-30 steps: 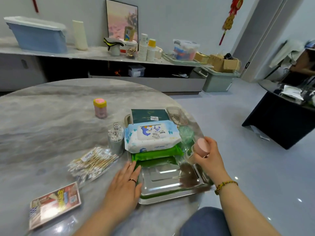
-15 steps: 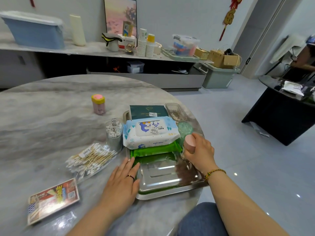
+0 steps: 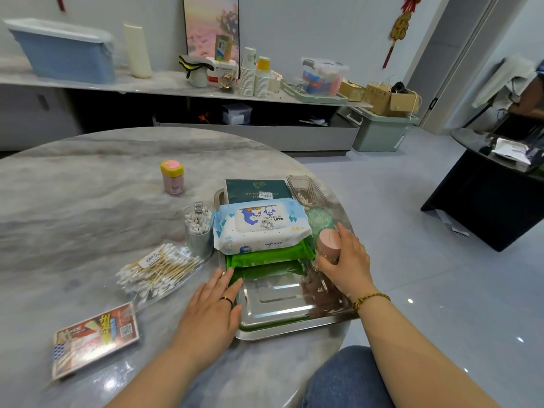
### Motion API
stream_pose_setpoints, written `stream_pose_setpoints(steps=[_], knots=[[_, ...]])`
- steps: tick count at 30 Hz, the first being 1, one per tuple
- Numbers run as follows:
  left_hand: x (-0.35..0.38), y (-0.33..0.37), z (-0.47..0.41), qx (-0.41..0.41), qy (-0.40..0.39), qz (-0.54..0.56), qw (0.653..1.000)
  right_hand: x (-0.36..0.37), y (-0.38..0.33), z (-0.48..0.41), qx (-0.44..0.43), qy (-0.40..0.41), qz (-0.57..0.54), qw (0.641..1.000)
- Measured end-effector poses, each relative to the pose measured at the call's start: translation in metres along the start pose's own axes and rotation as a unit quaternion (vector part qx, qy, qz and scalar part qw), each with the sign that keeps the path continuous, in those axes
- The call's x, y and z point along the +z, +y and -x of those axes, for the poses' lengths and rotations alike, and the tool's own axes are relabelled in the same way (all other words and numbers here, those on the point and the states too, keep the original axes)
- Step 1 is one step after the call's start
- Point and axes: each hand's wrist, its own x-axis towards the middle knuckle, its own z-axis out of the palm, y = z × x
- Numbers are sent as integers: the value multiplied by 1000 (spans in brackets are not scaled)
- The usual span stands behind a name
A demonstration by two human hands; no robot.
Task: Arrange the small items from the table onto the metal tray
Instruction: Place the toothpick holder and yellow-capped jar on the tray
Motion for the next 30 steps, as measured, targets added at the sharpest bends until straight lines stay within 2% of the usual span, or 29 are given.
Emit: stream_pose_setpoints(steps=[6, 9, 14, 18, 21, 26, 30], knots=[[-11, 0, -1, 13, 17, 50, 999, -7, -10, 4, -15, 55, 4, 998], [-22, -6, 2, 34, 25, 38, 998, -9, -21, 3, -25, 96, 7, 995], [-54, -29, 14, 26, 97, 68, 993, -10, -63, -10, -57, 114, -5, 992], [-86, -71, 22, -35, 157, 74, 984, 1, -113, -22, -109, 91, -20, 990], [-104, -105, 28, -106, 169, 68, 977, 10, -150, -31, -135, 68, -34, 988], [-115, -171, 33, -189, 185, 60, 963, 43, -213, -49, -193, -20, 11, 981], [-108, -202, 25, -204, 174, 39, 962, 72, -250, -67, -212, -90, 70, 971]])
